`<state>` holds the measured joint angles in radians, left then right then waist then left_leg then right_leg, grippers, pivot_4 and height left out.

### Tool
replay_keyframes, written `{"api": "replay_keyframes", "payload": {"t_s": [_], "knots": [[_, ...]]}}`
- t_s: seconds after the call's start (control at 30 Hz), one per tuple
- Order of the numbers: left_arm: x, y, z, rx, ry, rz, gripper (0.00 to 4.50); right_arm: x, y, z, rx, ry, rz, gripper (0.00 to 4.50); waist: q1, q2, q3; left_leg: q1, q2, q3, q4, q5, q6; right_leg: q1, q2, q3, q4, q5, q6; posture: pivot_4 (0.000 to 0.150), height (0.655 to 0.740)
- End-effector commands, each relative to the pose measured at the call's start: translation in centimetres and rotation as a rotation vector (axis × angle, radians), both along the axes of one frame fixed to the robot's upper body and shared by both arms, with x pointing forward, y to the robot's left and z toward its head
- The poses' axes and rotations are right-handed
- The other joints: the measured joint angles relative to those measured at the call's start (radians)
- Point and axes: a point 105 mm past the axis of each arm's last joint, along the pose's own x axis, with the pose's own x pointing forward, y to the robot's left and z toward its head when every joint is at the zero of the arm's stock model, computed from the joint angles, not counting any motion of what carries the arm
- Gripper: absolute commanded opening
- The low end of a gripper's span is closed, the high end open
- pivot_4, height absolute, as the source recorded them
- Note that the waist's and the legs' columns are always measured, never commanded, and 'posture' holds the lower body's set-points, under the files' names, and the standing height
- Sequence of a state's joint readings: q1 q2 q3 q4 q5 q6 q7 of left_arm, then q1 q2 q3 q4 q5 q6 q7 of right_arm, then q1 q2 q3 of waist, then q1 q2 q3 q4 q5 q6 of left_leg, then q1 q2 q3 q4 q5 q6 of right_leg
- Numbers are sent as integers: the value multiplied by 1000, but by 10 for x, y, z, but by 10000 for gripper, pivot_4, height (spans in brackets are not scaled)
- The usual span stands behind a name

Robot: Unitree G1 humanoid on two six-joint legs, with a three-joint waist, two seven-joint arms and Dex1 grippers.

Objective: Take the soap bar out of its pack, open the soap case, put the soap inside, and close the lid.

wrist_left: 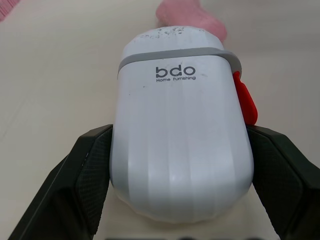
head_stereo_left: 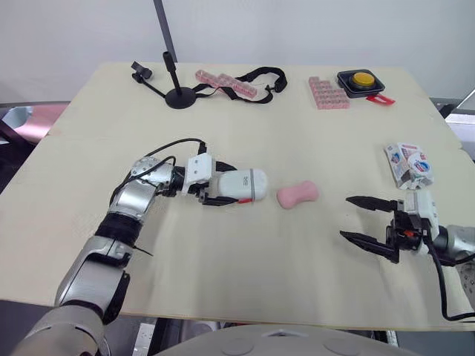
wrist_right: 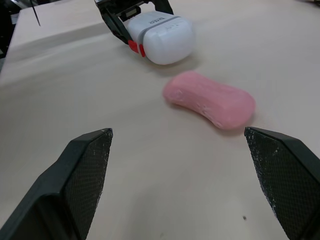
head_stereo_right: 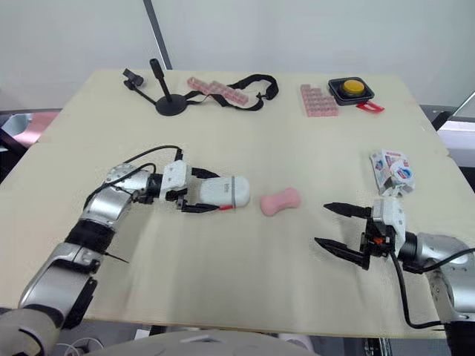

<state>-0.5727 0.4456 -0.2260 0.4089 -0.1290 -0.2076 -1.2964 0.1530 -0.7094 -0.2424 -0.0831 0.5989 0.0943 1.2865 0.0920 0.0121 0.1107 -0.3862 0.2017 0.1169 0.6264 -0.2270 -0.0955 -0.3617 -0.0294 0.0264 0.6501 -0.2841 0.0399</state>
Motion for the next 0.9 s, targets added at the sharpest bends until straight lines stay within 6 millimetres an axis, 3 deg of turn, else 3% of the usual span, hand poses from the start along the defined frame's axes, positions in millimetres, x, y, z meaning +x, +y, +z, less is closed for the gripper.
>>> {"api": "replay_keyframes", "payload": {"t_s": [0.03,0.27,0.43,0.9], "knots": [[-16,4,29,-89,-130,-27,34717,-7,17,25,39,40,79,45000,3,1,1,0,0,0,0,0,0,0,0,0,0,0,0,1500,7395],[-60,-12,45,-153,-344,-82,34717,-13,65,51,156,402,127,45000,23,1,1,4,0,-1,-2,0,-1,-1,1,-1,-4,0,1,1500,7395],[-71,-20,48,-165,-483,-65,34717,-8,94,64,240,627,131,45000,26,1,2,8,0,0,-4,1,-2,0,0,4,-5,-1,2,1500,7395],[-76,-22,45,-160,-582,-99,34717,4,115,66,290,788,76,45000,41,1,2,8,-1,2,-10,2,-5,-2,4,6,-4,-2,3,1500,7395]]}}
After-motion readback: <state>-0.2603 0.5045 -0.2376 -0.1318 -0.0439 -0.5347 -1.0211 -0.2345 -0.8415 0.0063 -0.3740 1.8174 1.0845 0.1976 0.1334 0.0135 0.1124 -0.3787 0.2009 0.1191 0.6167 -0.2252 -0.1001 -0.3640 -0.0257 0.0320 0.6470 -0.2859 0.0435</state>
